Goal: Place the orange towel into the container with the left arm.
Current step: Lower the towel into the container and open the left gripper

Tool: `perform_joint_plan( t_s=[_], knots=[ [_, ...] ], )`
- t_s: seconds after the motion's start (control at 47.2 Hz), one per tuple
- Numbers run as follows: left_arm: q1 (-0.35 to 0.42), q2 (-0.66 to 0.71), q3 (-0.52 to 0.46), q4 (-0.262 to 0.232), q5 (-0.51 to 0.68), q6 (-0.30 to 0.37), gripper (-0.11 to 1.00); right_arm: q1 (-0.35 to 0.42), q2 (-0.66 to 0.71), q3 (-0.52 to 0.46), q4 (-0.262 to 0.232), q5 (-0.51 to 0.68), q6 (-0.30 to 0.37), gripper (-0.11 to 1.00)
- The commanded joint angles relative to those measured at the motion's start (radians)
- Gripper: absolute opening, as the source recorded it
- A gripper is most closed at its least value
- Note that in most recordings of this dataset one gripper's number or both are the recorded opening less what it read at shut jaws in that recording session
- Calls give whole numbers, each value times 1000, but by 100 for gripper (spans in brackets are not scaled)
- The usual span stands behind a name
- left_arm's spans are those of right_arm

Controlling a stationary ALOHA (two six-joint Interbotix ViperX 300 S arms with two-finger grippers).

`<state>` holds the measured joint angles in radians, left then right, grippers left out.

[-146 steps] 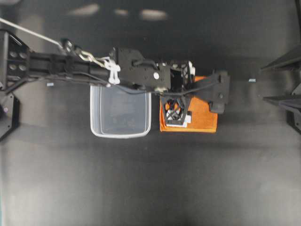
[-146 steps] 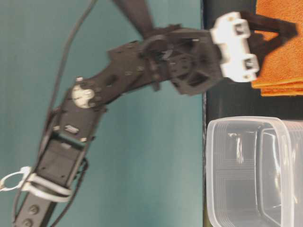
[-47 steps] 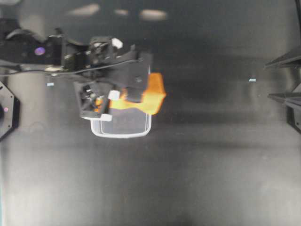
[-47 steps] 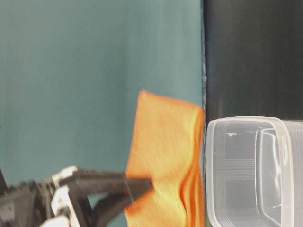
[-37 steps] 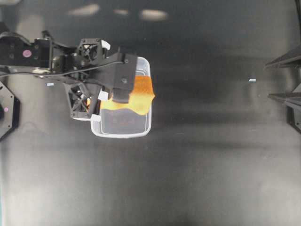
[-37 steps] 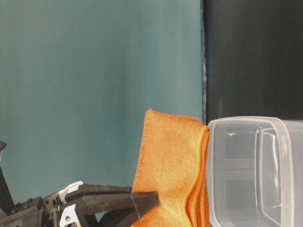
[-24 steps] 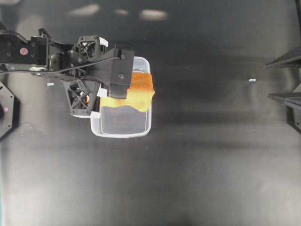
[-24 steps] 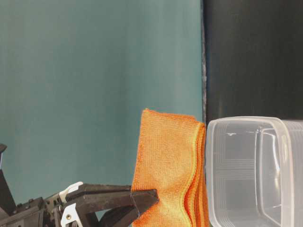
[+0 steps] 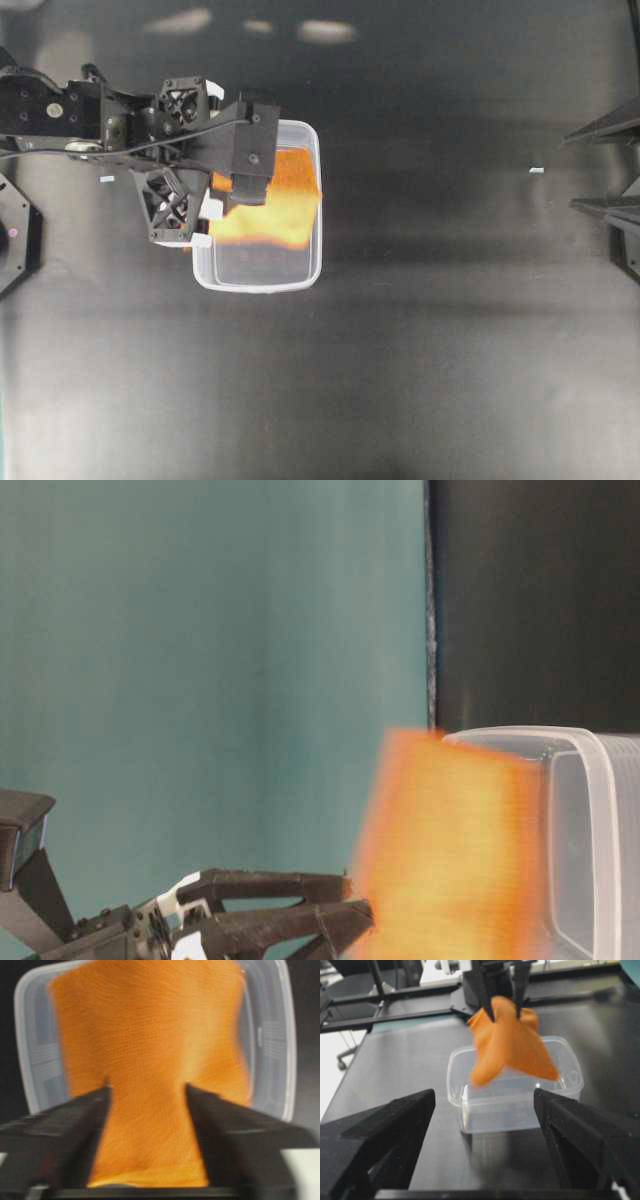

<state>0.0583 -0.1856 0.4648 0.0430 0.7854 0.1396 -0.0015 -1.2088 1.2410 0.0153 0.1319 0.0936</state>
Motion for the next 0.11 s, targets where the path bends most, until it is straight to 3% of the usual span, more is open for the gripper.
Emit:
perform_joint_plan(
  t_s=[0.0, 0.085],
  knots=[
    [-2, -23, 2, 3, -34, -6, 67, 2, 5, -11, 2, -12, 2, 77],
    [-2, -28, 2, 3, -38, -6, 86, 2, 5, -12, 3, -9, 3, 77]
  ],
)
